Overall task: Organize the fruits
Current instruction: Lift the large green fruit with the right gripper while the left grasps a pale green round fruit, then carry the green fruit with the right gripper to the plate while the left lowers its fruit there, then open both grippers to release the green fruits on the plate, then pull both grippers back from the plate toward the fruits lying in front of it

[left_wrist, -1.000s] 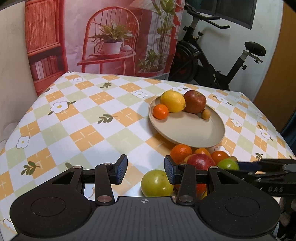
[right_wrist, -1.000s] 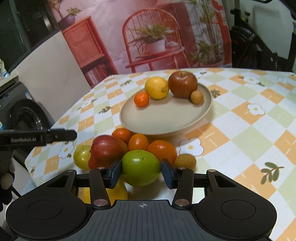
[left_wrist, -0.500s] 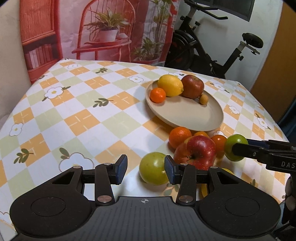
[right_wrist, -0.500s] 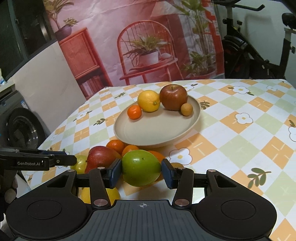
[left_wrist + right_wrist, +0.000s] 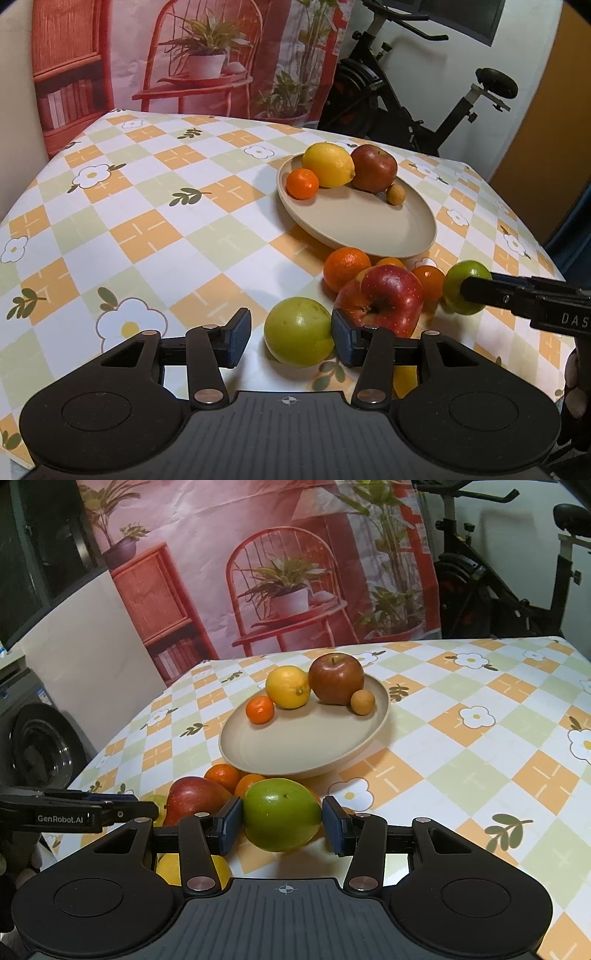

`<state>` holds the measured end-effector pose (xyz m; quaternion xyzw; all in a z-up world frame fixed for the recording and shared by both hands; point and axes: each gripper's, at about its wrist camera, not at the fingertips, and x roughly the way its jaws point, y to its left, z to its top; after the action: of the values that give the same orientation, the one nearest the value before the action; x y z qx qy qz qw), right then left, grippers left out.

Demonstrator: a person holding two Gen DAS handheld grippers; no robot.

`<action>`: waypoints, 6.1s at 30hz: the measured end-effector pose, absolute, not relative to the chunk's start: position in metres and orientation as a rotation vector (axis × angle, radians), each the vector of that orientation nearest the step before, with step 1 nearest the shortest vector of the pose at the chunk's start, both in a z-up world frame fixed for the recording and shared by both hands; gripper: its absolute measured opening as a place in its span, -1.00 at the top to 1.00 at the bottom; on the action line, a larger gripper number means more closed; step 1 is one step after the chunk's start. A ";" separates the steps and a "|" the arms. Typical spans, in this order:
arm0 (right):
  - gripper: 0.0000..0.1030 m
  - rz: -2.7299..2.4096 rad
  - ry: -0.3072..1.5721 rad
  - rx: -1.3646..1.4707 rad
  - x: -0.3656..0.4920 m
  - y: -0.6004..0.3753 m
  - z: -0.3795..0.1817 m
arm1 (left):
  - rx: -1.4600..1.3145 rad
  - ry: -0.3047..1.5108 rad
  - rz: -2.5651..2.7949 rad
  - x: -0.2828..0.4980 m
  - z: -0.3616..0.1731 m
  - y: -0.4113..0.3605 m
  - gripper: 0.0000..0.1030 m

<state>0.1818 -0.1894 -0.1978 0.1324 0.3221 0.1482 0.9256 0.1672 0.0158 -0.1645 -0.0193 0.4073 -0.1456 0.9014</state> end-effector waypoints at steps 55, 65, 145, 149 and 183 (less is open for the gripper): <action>0.16 0.290 0.657 0.283 0.180 -0.193 -0.199 | 0.027 0.824 -0.202 0.164 -0.173 0.025 0.04; 0.16 0.267 0.640 0.291 0.185 -0.202 -0.198 | 0.016 0.758 -0.179 0.177 -0.149 0.031 0.04; 0.14 0.251 0.519 0.147 0.247 -0.216 -0.203 | 0.009 0.734 -0.307 0.243 -0.143 -0.026 0.00; 0.14 0.237 0.499 0.166 0.227 -0.216 -0.208 | -0.029 0.728 -0.279 0.229 -0.141 -0.017 0.00; 0.14 0.337 0.549 0.179 0.185 -0.186 -0.198 | -0.045 0.792 -0.376 0.175 -0.146 -0.004 0.02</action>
<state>0.1847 -0.1861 -0.1975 0.0881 0.2693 0.1654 0.9446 0.1752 -0.0044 -0.1459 -0.0218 0.3835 -0.1819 0.9052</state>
